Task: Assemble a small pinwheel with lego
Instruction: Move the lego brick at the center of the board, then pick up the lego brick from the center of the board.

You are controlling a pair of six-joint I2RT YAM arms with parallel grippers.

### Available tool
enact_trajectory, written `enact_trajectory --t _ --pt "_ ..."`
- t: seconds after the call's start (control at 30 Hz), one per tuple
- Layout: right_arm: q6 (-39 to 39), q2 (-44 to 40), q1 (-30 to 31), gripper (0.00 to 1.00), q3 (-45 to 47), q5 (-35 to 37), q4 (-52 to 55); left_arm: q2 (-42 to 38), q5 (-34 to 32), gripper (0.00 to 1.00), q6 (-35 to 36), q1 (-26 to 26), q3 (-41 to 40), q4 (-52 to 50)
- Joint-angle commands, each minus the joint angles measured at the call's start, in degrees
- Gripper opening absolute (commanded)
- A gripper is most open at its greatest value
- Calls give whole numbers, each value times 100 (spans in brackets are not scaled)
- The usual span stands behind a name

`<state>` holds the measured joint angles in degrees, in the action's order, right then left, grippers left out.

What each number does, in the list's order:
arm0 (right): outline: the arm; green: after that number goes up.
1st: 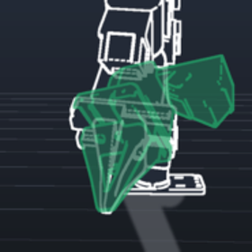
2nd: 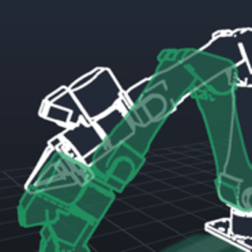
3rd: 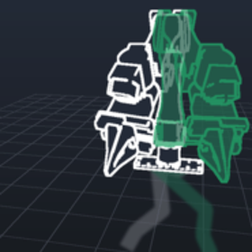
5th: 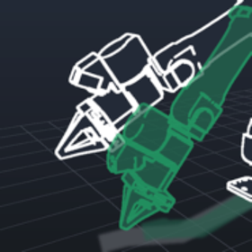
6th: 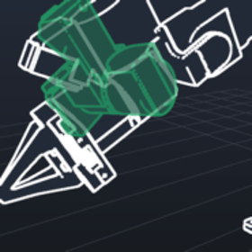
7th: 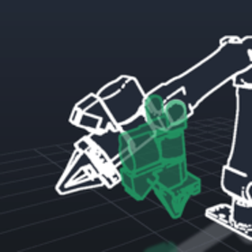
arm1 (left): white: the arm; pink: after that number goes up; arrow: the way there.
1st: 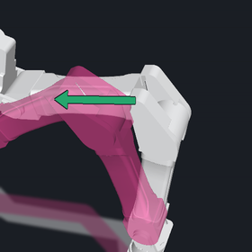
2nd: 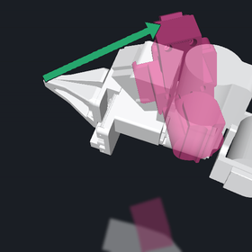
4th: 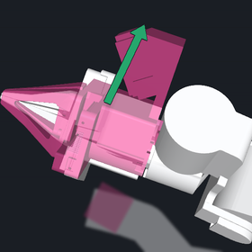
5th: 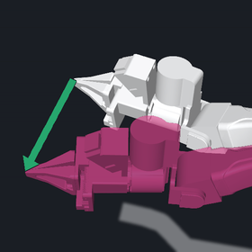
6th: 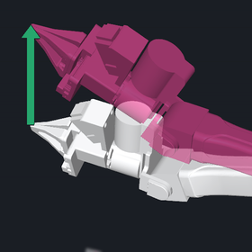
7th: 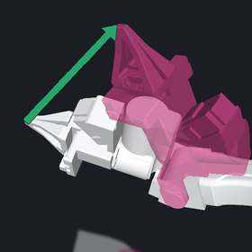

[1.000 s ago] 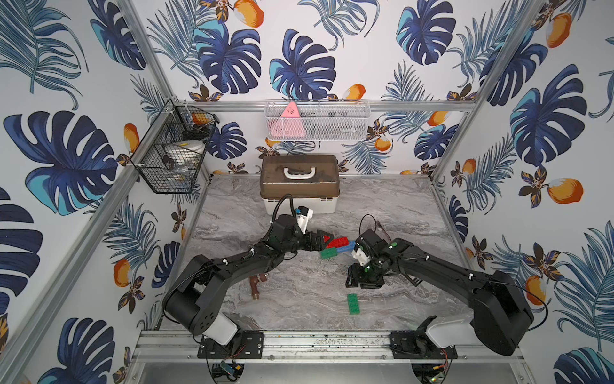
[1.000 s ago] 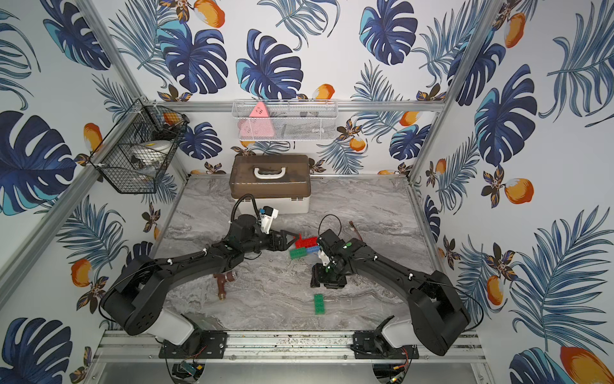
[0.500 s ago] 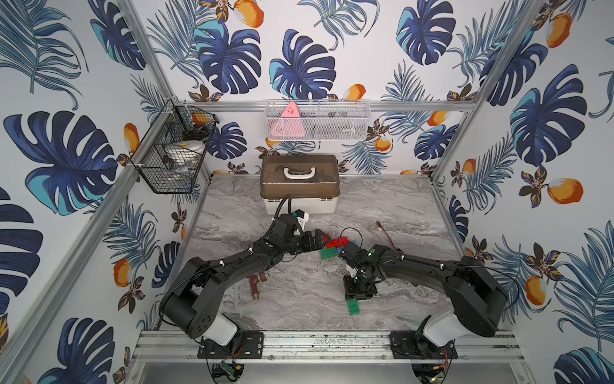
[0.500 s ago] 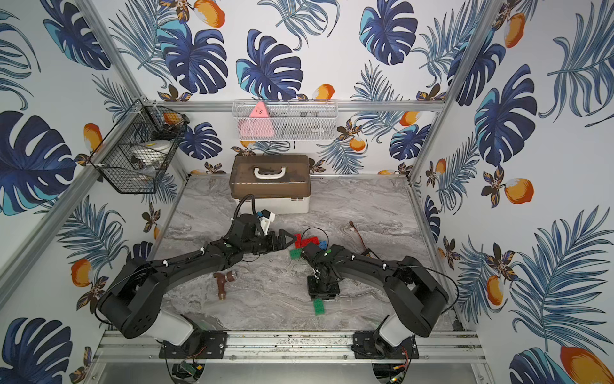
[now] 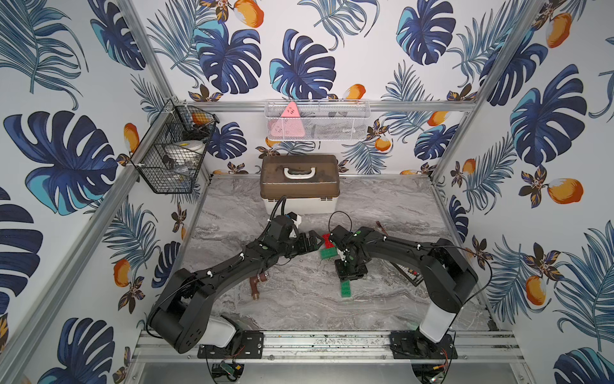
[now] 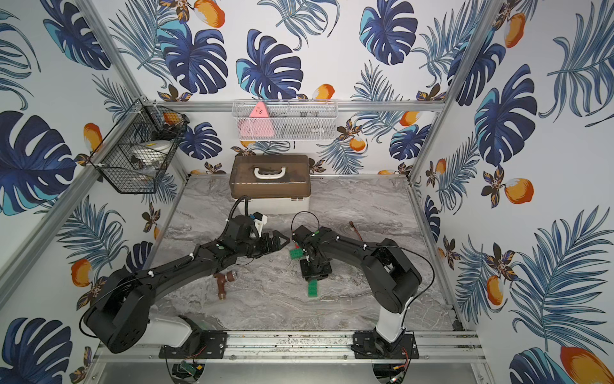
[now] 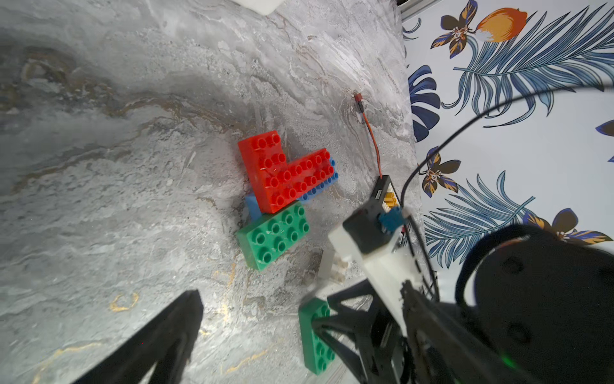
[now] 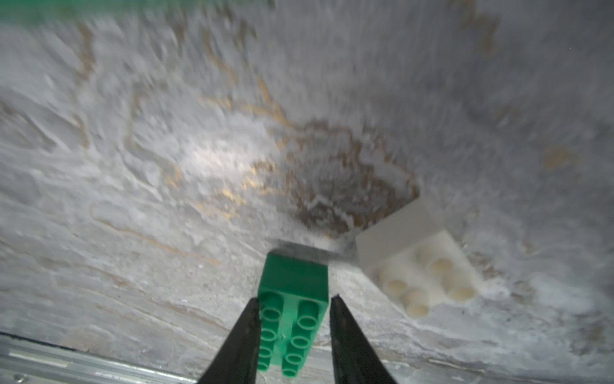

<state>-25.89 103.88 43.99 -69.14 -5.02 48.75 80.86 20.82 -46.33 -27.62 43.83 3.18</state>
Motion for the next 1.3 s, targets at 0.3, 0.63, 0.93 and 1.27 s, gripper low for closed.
enact_trajectory --t 0.3,0.63,0.93,1.27 --pt "125 -908 187 63 530 302 -730 -122 -280 99 -135 11 -402 77" --pt "-676 -1095 794 67 1366 411 -1183 152 -306 99 -7 13 -341 -25" --pt "-674 -1199 822 54 1768 659 -1172 374 -204 99 47 15 -142 -49" --pt "-712 -1223 888 44 1992 540 -1509 556 -61 99 52 17 -114 35"
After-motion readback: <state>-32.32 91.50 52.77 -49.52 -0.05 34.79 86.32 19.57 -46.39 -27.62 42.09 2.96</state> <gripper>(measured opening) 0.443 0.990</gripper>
